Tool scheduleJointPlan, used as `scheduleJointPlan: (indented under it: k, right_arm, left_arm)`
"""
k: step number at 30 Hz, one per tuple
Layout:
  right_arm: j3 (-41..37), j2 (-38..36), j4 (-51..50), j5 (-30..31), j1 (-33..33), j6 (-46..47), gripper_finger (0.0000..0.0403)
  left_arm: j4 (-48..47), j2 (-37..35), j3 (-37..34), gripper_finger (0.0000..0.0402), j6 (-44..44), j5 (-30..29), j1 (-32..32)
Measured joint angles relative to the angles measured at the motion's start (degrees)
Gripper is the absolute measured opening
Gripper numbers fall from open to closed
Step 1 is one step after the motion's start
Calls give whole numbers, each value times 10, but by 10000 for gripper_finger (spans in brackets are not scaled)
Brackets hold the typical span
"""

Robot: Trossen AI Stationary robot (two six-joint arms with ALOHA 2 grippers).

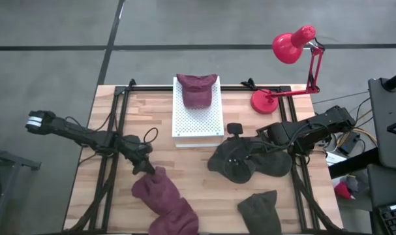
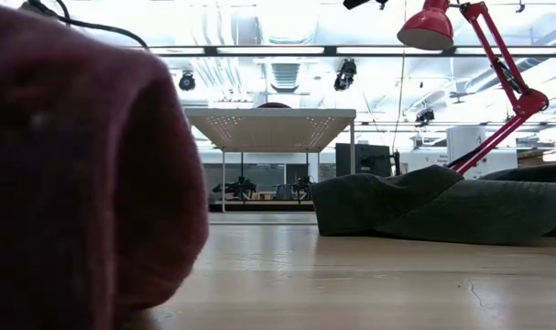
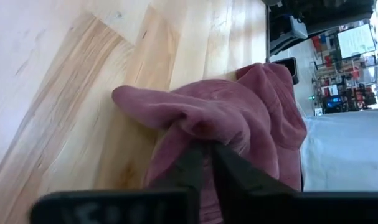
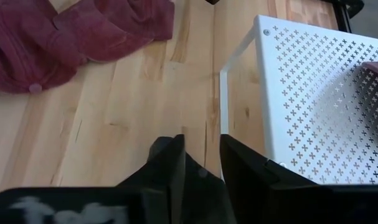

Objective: Pick & Place hat
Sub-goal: Stack the top red cap on the red cap on the shelf

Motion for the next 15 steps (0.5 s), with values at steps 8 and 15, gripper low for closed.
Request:
scheduleJointPlan:
  k: [8, 15]
  right_arm:
    - [0, 0, 0, 0, 0, 2, 72]
    - [0, 0, 0, 0, 0, 2, 54]
  left_arm:
    - [2, -9, 9, 1, 18, -29, 0]
    - [-4, -13, 62, 0, 63, -40, 0]
